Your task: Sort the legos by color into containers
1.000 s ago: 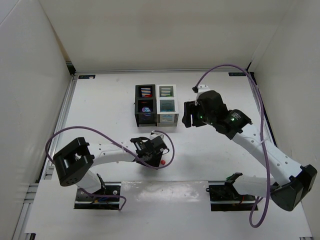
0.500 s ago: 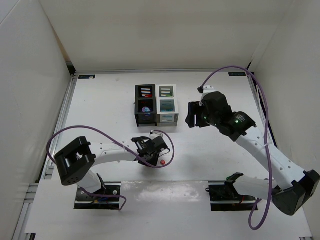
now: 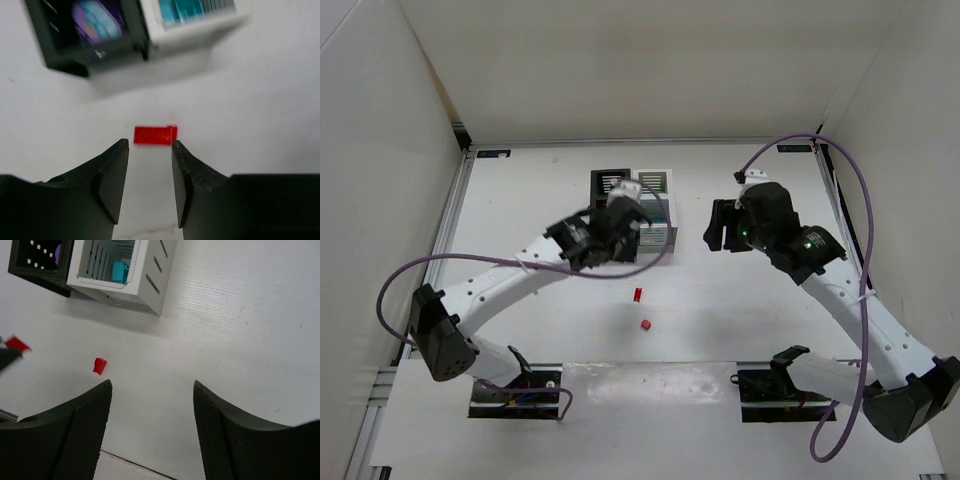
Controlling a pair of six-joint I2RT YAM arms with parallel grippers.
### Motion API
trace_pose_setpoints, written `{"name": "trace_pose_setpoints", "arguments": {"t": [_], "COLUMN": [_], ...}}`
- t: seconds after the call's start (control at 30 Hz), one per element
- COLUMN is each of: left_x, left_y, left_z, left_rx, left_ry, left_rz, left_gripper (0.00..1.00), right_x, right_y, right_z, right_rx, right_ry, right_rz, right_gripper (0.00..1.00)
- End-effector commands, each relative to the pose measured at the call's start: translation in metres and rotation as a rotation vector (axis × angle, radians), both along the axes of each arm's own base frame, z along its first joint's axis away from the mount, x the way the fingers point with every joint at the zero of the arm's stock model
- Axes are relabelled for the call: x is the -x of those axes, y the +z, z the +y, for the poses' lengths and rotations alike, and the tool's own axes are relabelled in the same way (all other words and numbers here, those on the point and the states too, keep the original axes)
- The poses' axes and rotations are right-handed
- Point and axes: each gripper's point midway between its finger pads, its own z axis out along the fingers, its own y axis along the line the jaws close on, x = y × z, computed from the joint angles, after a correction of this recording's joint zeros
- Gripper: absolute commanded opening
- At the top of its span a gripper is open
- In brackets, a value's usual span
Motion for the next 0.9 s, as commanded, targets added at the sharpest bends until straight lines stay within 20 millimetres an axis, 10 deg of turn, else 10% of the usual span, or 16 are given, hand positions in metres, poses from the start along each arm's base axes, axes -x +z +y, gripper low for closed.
{"name": "trace_pose_setpoints", "arguments": {"t": [0.0, 0.1, 0.4, 0.6, 0.87], "left_x": [-0.059, -0.109, -0.196, -0.184, -0.082], "left_y": [0.047, 0.078, 0.068, 0.069, 0.056], "left_z": [0.030, 0.032, 0.023, 0.020, 0.001], "left_rx": [-0.049, -0.006, -0.022, 0.053, 0.127], "left_ry": [0.055, 0.090, 0.048, -0.008, -0.187], "left_rz": [-0.145, -0.204, -0.158, -0.155, -0.102], "left_gripper": [0.51, 0.52, 0.49, 0.51, 0.69], "right_x": [0.001, -0.002, -0.010, -0.015, -0.025], "right_y": [0.007, 0.008, 0.001, -0.011, -0.024], "right_z": [-0.011, -0.026, -0.047, -0.049, -0.030], "right_rx": [-0.015, -0.016, -0.059, -0.043, -0.039], "right_ry": [-0.006, -0.042, -0.089, -0.094, -0.047], "right_rz": [-0.013, -0.005, 0.025, 0.055, 0.087], "right_gripper": [0.69, 0.69, 0.69, 0.69, 0.69]}}
